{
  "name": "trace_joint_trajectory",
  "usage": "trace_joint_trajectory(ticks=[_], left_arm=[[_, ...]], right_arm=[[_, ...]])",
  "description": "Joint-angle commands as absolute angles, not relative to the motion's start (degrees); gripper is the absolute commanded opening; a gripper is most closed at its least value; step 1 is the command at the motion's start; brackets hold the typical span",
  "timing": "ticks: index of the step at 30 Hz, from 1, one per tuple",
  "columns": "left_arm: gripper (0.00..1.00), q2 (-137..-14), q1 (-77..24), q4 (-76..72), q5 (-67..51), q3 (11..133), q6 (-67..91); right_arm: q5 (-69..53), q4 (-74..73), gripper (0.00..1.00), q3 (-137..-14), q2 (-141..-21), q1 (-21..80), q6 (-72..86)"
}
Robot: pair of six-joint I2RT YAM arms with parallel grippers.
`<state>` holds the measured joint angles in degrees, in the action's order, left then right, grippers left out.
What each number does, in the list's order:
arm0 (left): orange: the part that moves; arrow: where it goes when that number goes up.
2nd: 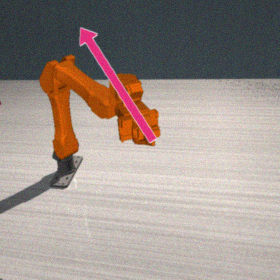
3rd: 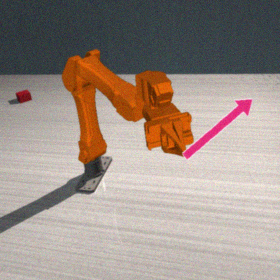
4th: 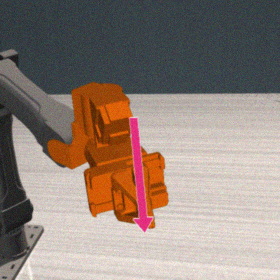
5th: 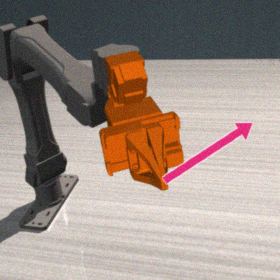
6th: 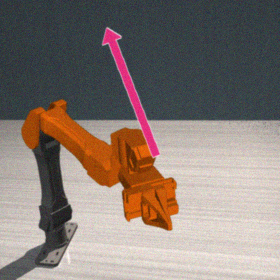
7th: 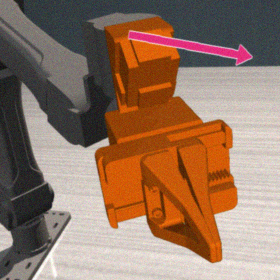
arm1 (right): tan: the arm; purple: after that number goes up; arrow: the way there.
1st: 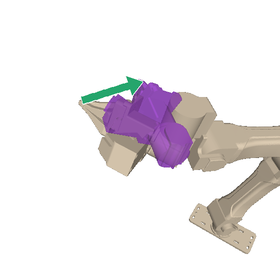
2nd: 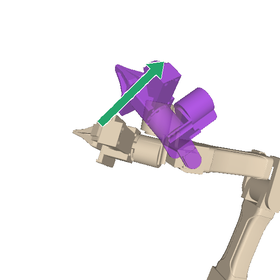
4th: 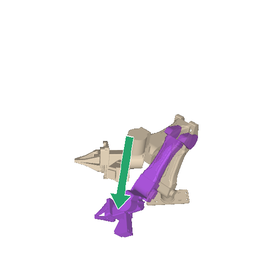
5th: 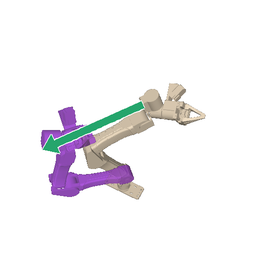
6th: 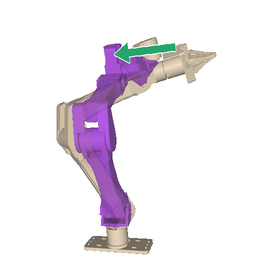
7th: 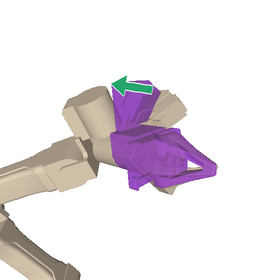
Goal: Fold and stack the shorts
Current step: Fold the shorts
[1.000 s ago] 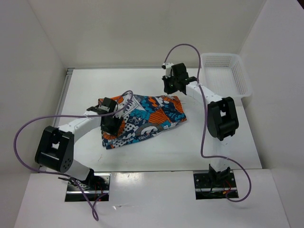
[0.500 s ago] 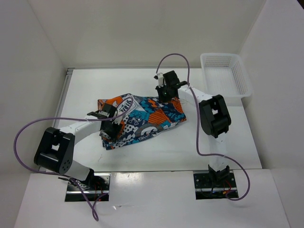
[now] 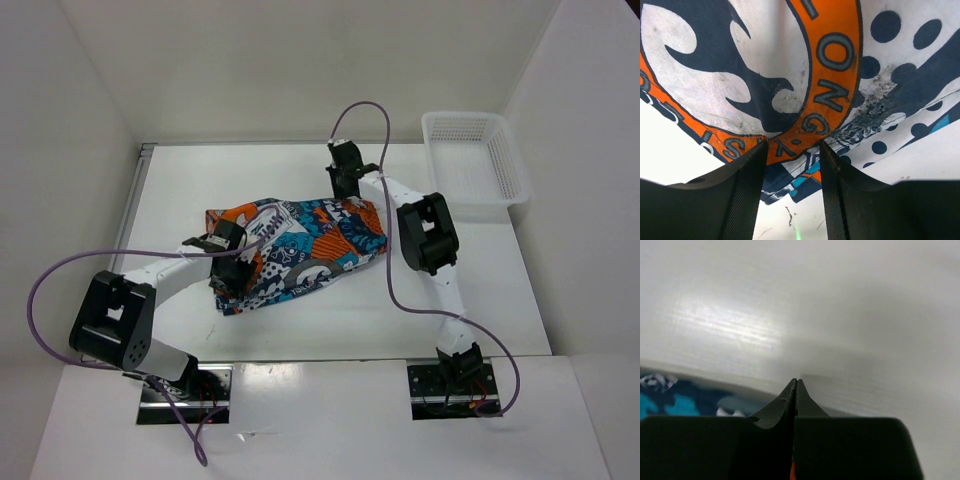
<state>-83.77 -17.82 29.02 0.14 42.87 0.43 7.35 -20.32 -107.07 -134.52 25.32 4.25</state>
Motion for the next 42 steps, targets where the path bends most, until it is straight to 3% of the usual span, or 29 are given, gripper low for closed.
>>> trace_joint_trajectory(ticks=[1,7,9,10,11,14,16,22,25,35,42], left_arm=[[0.53,-86.31,-17.75,31.82,4.92,38.94,0.0],[0.54,-85.78,-17.75,32.34,4.39,42.97,0.0],[0.54,-85.78,-17.75,32.87,3.08,45.34,0.0],[0.54,-85.78,-17.75,32.87,3.08,46.22,0.0],[0.56,-85.17,-17.75,32.87,2.55,46.93,0.0],[0.57,-84.47,-17.75,33.93,1.93,48.69,0.0],[0.57,-83.94,-17.75,34.63,1.41,49.39,0.0],[0.58,-83.23,-17.75,35.95,0.18,50.44,0.0],[0.61,-83.23,-17.75,35.95,0.18,51.15,0.0],[0.62,-83.23,-17.75,36.47,1.41,52.38,0.0],[0.62,-84.29,-17.75,36.47,0.88,52.38,0.0]], right_arm=[[14.15,-17.06,0.0,-112.67,-136.23,25.58,5.36],[8.71,-17.05,0.0,-113.2,-128.35,25.58,0.71],[8.09,-17.58,0.07,-111.98,-124.56,25.58,0.0],[8.09,-18.36,0.13,-111.1,-120.19,25.58,0.0],[6.08,-18.89,0.32,-108.14,-117.71,24.71,0.96],[-1.89,-22.14,0.57,-97.88,-107.02,20.94,6.39],[-7.01,-24.86,0.63,-91.35,-102.15,18.03,10.44],[-18.45,-25.05,0.71,-62.28,-89.66,13.01,21.43],[-20.65,-22.6,0.77,-56.45,-88.59,13.01,24.78],[-19.95,-18.38,0.8,-55.72,-99.83,13.01,29.71],[-19.17,-16.44,0.8,-63.09,-107.39,14.77,32.43]])
